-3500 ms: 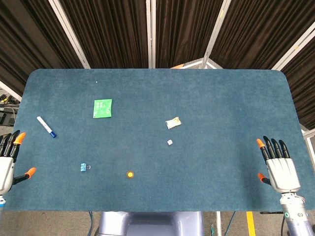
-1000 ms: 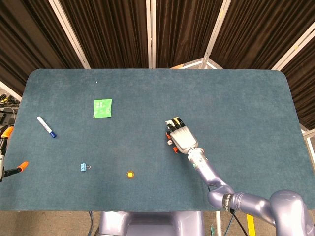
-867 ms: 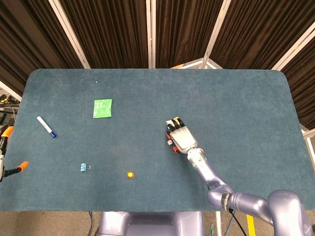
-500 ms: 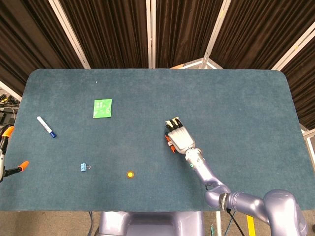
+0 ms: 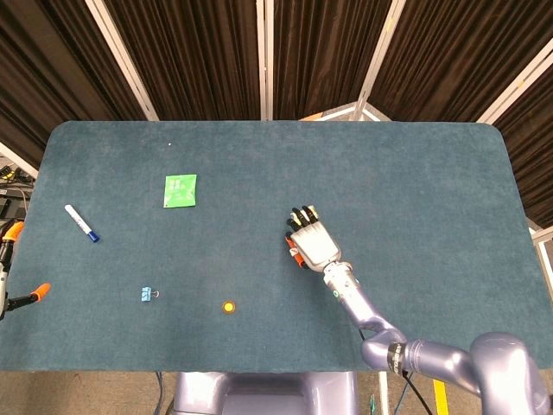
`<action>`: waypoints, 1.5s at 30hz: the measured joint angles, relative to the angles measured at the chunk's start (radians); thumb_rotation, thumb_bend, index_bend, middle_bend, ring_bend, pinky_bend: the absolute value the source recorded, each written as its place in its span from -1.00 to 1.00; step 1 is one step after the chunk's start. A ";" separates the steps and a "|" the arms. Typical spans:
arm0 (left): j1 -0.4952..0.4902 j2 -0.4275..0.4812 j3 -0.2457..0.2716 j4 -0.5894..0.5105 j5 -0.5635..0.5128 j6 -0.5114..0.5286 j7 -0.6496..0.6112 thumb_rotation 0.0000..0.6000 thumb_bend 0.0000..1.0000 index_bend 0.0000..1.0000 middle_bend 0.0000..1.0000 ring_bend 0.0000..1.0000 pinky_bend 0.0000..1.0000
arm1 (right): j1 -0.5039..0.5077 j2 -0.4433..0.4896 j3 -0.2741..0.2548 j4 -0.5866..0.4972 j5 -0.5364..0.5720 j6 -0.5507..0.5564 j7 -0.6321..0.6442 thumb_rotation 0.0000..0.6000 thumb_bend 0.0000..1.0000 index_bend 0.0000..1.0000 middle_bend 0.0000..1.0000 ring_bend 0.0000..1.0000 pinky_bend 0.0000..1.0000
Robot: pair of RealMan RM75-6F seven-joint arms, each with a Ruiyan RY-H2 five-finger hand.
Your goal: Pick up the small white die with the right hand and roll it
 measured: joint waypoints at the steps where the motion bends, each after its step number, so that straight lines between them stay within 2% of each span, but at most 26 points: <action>1: 0.001 0.001 0.000 -0.002 0.002 0.002 0.000 1.00 -1.00 -1.00 -1.00 -1.00 -1.00 | -0.002 0.014 0.003 -0.025 -0.001 0.010 -0.010 1.00 -0.24 0.16 -0.57 -1.00 -1.00; 12: 0.006 0.008 0.001 -0.014 0.011 0.018 0.000 1.00 -1.00 -1.00 -1.00 -1.00 -1.00 | -0.055 0.234 0.042 -0.308 0.029 0.147 -0.148 1.00 -0.25 0.10 -0.60 -1.00 -1.00; 14: 0.007 0.008 0.001 -0.017 0.016 0.022 0.002 1.00 -1.00 -1.00 -1.00 -1.00 -1.00 | -0.068 0.263 0.041 -0.336 0.037 0.159 -0.155 1.00 -0.32 0.05 -0.63 -1.00 -1.00; 17: 0.008 0.009 0.002 -0.024 0.027 0.033 0.008 1.00 -1.00 -1.00 -1.00 -1.00 -1.00 | -0.088 0.293 0.028 -0.368 0.040 0.175 -0.157 1.00 -0.48 -0.11 -0.73 -1.00 -1.00; 22: 0.007 0.009 0.003 -0.035 0.043 0.043 0.016 1.00 -1.00 -1.00 -1.00 -1.00 -1.00 | -0.104 0.305 0.012 -0.376 0.045 0.212 -0.208 1.00 -0.50 -0.35 -0.84 -1.00 -1.00; 30: 0.004 0.009 0.006 -0.038 0.059 0.047 0.018 1.00 -1.00 -1.00 -1.00 -1.00 -1.00 | -0.154 0.339 -0.015 -0.398 0.066 0.280 -0.238 1.00 -0.50 -0.41 -0.91 -1.00 -1.00; 37: 0.005 0.005 0.020 -0.051 0.094 0.061 0.041 1.00 -1.00 -1.00 -1.00 -1.00 -1.00 | -0.260 0.386 -0.076 -0.380 -0.001 0.353 -0.079 1.00 -0.51 -0.46 -0.97 -1.00 -1.00; 45: 0.010 -0.001 0.029 -0.054 0.109 0.072 0.058 1.00 -1.00 -1.00 -1.00 -1.00 -1.00 | -0.410 0.429 -0.170 -0.271 -0.171 0.493 0.151 1.00 -0.60 -0.63 -1.00 -1.00 -1.00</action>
